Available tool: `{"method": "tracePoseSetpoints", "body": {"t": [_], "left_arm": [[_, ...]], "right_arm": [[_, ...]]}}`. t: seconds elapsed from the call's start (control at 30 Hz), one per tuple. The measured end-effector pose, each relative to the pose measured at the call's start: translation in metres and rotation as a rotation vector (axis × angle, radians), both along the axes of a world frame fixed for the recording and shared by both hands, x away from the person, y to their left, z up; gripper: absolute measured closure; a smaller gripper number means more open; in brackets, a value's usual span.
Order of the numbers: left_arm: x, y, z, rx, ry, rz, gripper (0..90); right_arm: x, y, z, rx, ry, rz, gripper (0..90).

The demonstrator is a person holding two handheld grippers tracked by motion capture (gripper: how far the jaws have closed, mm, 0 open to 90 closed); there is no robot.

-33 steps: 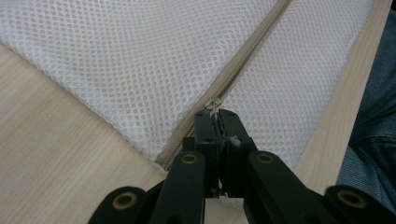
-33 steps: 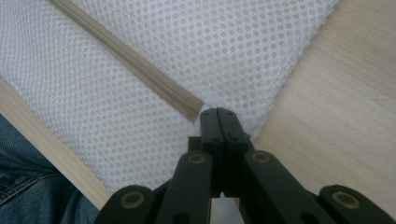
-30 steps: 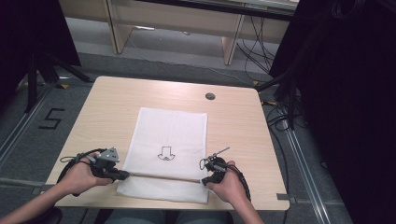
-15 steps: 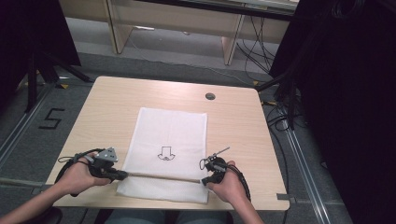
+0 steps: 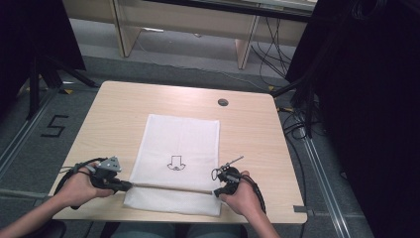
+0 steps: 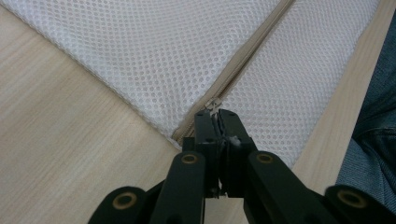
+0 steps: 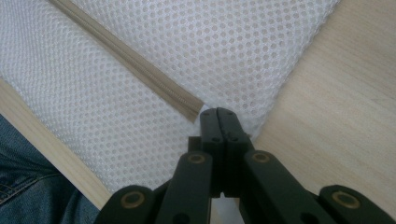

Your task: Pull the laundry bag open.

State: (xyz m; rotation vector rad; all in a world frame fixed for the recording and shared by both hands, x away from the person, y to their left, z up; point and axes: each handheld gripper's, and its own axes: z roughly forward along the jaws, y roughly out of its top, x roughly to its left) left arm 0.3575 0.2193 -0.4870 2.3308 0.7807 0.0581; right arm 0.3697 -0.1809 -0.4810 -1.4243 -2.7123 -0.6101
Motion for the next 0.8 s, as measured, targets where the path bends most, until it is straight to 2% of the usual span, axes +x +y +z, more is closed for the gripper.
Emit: {"method": "tracePoseSetpoints", "body": {"t": [0.23, 0.27, 0.33, 0.47, 0.5, 0.53, 0.57, 0.6, 0.63, 0.7, 0.8], "left_arm": [[0.0, 0.006, 0.0, 0.004, -0.009, -0.001, 87.1], [-0.001, 0.006, -0.001, -0.009, 0.004, 0.017, 87.1], [0.0, 0.007, 0.0, 0.001, -0.004, 0.004, 87.1], [-0.001, 0.009, 0.0, 0.005, -0.003, 0.009, 87.1], [-0.001, 0.009, -0.001, -0.006, 0.008, 0.017, 87.1], [-0.001, 0.01, -0.001, -0.008, 0.003, 0.018, 87.1], [0.0, 0.012, -0.001, 0.006, 0.0, 0.007, 87.1], [0.0, 0.012, -0.001, 0.005, 0.0, 0.009, 87.1], [-0.001, 0.012, -0.001, -0.013, 0.014, 0.026, 87.1], [0.0, 0.014, -0.001, 0.002, 0.0, 0.014, 87.1], [-0.001, 0.015, -0.001, -0.009, 0.009, 0.022, 87.1]], "right_arm": [[0.0, 0.0, 0.0, 0.002, 0.0, 0.001, 90.0], [0.0, 0.0, 0.0, 0.002, 0.0, 0.001, 90.0], [0.0, 0.0, 0.0, 0.001, 0.0, 0.001, 90.0], [0.0, 0.0, 0.0, 0.0, 0.0, 0.001, 90.0], [0.0, 0.0, 0.0, 0.0, 0.001, 0.001, 90.0], [0.0, 0.0, 0.0, 0.002, 0.0, 0.001, 90.0], [0.0, 0.0, 0.0, 0.002, 0.0, 0.001, 90.0], [0.0, 0.0, 0.0, 0.002, 0.0, 0.001, 90.0], [0.0, 0.0, 0.0, 0.002, 0.0, 0.001, 90.0], [0.0, 0.0, 0.0, 0.0, 0.0, 0.0, 90.0], [0.0, 0.0, 0.0, -0.003, 0.001, -0.002, 90.0]]}}
